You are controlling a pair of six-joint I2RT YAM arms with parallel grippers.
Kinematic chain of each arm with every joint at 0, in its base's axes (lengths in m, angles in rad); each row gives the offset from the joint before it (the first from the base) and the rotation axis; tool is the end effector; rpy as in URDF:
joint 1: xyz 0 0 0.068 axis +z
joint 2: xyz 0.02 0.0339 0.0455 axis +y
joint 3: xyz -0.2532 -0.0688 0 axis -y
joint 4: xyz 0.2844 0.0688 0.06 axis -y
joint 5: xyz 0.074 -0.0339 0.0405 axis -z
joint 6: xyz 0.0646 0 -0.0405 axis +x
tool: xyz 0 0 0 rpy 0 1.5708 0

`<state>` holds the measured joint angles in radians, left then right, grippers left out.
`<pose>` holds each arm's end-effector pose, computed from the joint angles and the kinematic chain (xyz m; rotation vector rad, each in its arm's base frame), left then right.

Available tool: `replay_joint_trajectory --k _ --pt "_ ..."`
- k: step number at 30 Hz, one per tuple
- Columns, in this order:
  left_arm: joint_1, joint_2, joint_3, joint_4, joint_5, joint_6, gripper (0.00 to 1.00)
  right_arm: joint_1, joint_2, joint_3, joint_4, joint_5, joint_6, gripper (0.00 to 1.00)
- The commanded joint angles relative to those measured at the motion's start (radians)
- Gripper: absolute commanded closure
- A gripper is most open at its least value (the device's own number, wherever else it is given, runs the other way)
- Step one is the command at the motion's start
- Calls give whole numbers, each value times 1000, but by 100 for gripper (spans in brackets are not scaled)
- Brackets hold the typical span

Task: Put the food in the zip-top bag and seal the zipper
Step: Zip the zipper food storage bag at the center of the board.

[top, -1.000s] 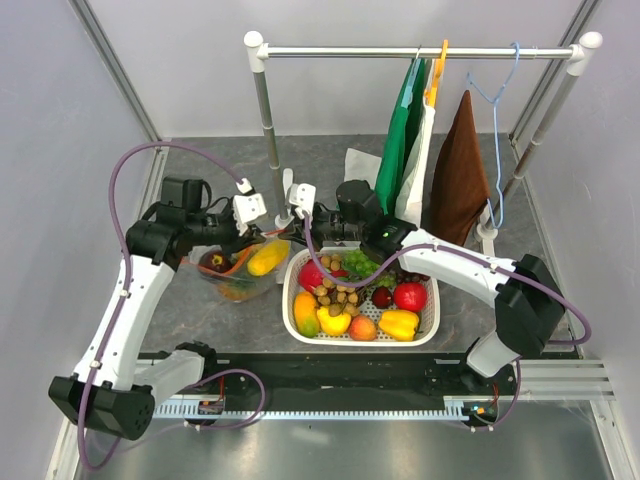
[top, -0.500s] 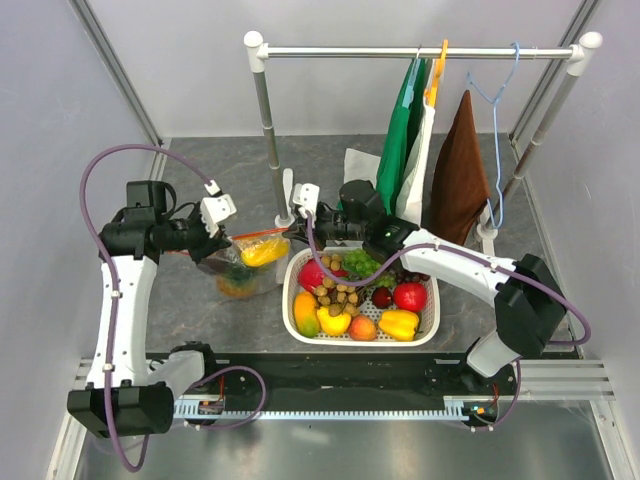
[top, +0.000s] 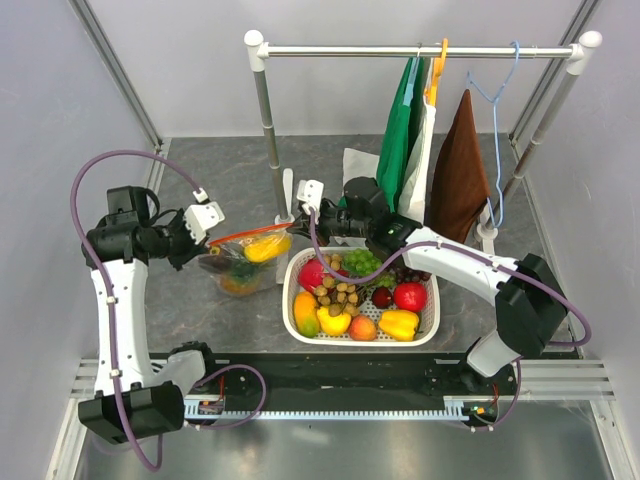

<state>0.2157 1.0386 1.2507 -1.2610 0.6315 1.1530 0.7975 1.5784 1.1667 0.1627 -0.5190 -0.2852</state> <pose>0.2229 0.0098 0.3409 1.2420 2.0002 -0.1977 0.2793 0.3320 0.2758 -1.2649 1.3717 0.8293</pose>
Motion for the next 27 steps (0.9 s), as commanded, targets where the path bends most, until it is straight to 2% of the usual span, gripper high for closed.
replay_joint_trajectory --k 1,11,19,20,23,24,26,27 --pt "36 -12 24 -21 -145 97 84 -35 -40 -13 15 24 -25 100" --pt "74 -43 -46 57 -363 148 83 -40 -34 -13 15 24 -34 100" --pt "91 -25 -24 127 -449 154 82 -40 -35 -6 14 17 -32 100" --pt "93 -28 -11 121 -435 155 80 -40 -34 -4 14 14 -31 100" --pt "91 -38 41 54 -316 163 60 -40 -29 7 17 5 -6 100" --pt "91 -44 61 42 -279 146 49 -38 -28 10 20 4 1 100" --pt "93 -35 142 -32 -150 126 40 -37 -28 16 21 1 14 100" --pt "93 -13 179 -58 -101 96 39 -35 -28 17 23 1 15 100"
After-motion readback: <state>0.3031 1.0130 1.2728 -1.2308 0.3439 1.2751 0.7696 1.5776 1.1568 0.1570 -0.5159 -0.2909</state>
